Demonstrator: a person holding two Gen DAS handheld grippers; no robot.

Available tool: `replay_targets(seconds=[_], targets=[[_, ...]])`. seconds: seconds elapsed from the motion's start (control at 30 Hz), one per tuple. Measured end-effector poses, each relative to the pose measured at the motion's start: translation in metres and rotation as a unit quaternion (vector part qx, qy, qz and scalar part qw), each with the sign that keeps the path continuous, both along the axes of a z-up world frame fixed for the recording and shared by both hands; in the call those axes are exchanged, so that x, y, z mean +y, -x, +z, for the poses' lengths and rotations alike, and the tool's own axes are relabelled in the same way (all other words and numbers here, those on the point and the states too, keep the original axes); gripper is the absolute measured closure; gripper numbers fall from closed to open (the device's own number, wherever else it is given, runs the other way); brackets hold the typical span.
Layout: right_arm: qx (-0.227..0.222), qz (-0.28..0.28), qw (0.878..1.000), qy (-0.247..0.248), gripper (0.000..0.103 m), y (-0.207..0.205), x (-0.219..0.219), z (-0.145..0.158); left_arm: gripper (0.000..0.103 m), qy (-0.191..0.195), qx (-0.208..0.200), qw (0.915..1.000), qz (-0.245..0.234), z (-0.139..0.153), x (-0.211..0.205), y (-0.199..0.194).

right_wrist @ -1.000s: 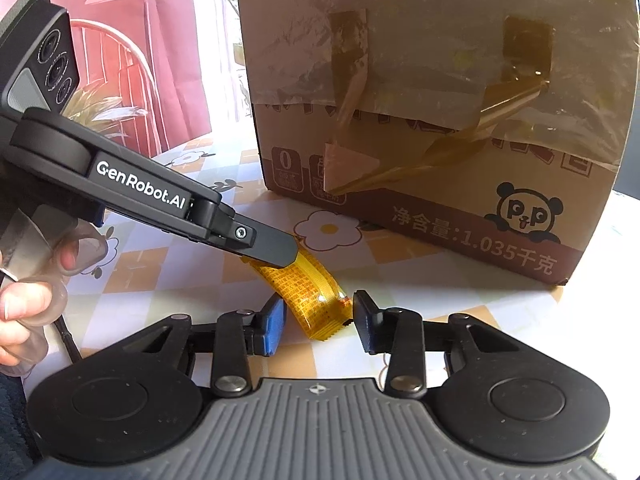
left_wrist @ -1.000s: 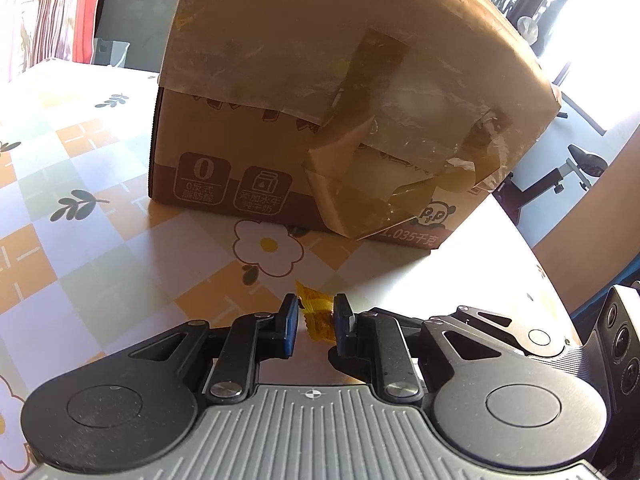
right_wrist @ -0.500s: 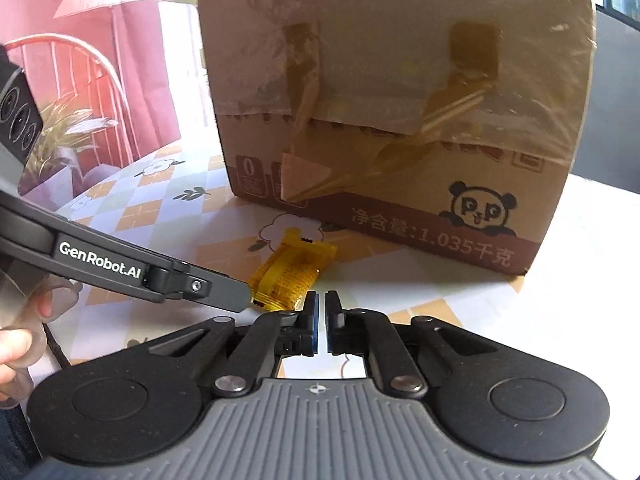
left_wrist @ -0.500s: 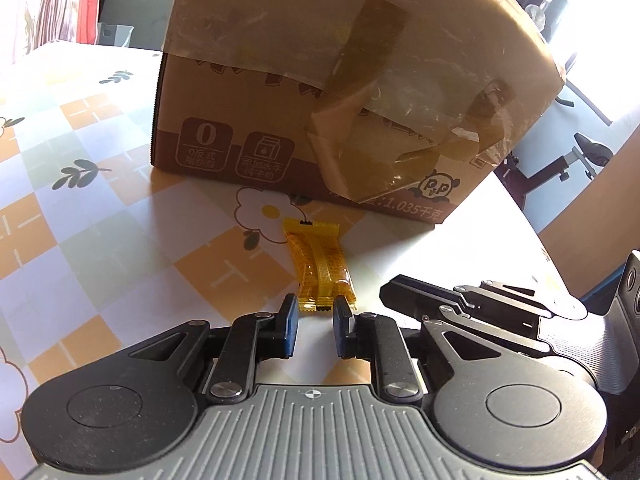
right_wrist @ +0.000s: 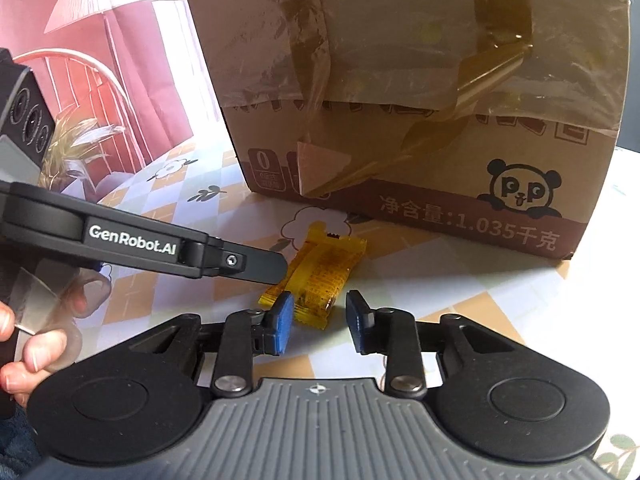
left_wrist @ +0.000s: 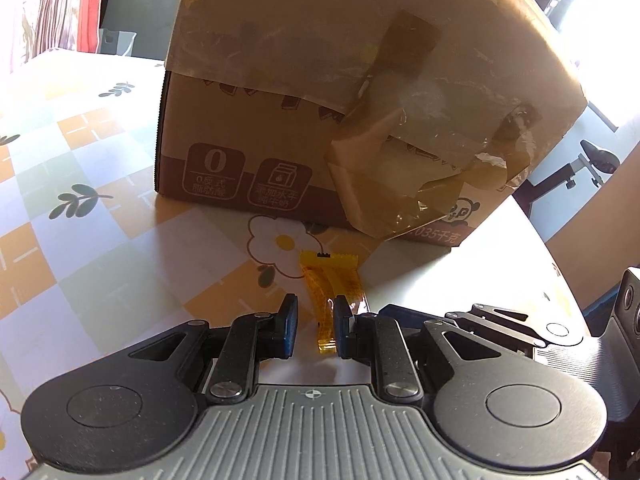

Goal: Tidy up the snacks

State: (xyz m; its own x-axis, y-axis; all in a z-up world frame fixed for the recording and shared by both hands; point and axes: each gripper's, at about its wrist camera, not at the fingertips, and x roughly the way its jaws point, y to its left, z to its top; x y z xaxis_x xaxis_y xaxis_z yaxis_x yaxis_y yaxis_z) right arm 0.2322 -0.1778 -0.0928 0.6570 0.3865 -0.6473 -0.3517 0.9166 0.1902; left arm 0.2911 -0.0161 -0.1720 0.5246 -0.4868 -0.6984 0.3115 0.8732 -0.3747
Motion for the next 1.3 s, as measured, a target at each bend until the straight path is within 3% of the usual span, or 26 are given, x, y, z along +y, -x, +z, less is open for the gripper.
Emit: replay_targets(seconds=[0.27,0.57,0.73,1.1,1.3], targets=[[-0.013,0.027,0.999,0.023,0.062,-0.010,0.007,-0.003,0.082,0.013,0.007,0.9986,-0.051,-0.005,-0.014,-0.015],[-0.023,0.026,0.999,0.024,0.062,-0.009,0.006,-0.005,0.082,0.003,-0.002,0.9986,-0.052,-0.004,-0.019,-0.011],[-0.023,0.024,0.999,0.018,0.068,0.000,0.005,-0.002,0.082,0.003,-0.009,0.9989,-0.047,0.001,-0.018,0.001],[-0.093,0.021,0.995,0.036,0.068,0.036,0.001,0.038,0.082,0.026,-0.056,0.9964,-0.058,0.044,-0.019,0.030],[-0.109,0.009,0.993,0.037,0.068,0.057,-0.005,0.052,0.082,0.036,-0.070,0.9945,-0.070,0.055,-0.028,0.043]])
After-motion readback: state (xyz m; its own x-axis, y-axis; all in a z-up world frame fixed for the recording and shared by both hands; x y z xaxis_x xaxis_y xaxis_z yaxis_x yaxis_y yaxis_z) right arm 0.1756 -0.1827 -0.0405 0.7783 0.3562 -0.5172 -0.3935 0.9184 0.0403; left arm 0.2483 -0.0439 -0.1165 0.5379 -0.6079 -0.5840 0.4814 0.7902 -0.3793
